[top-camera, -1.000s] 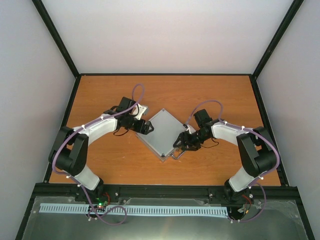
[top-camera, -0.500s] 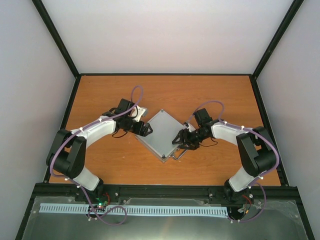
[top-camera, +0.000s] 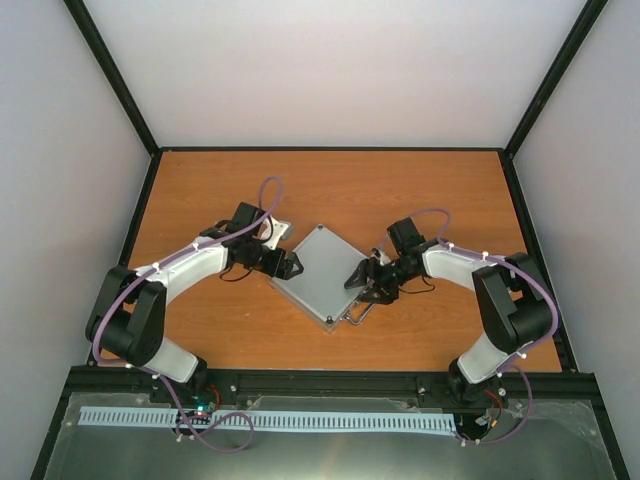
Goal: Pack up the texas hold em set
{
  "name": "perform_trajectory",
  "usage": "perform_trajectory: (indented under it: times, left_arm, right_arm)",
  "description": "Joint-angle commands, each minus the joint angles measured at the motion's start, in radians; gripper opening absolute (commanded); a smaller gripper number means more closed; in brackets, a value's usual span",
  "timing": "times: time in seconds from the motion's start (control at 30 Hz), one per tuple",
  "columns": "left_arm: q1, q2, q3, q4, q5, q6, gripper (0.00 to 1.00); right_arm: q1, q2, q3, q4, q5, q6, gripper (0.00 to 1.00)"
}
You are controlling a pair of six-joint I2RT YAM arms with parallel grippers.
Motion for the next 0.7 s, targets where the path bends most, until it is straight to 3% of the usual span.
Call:
perform_trajectory:
  times: [0.0,0.27,0.67]
  left_arm:
    - [-0.033,-0.018,-0.004,-0.043,0.086,-0.029,0.83]
    - [-0.038,-0.029,-0.01,-0.053,0.091,-0.029,0.83]
    - [-0.042,-0.037,-0.006,-0.058,0.11,-0.032,0.83]
  right_arm:
    - [0.012,-0.009,-0.02,-0.046,-0.073,0.087,0.66]
    - [0.013,-0.03,-0.017,-0.032,-0.093,0.197,0.6]
    - [0.049,-0.052,-0.039,0.029,-0.077,0.331,0.42]
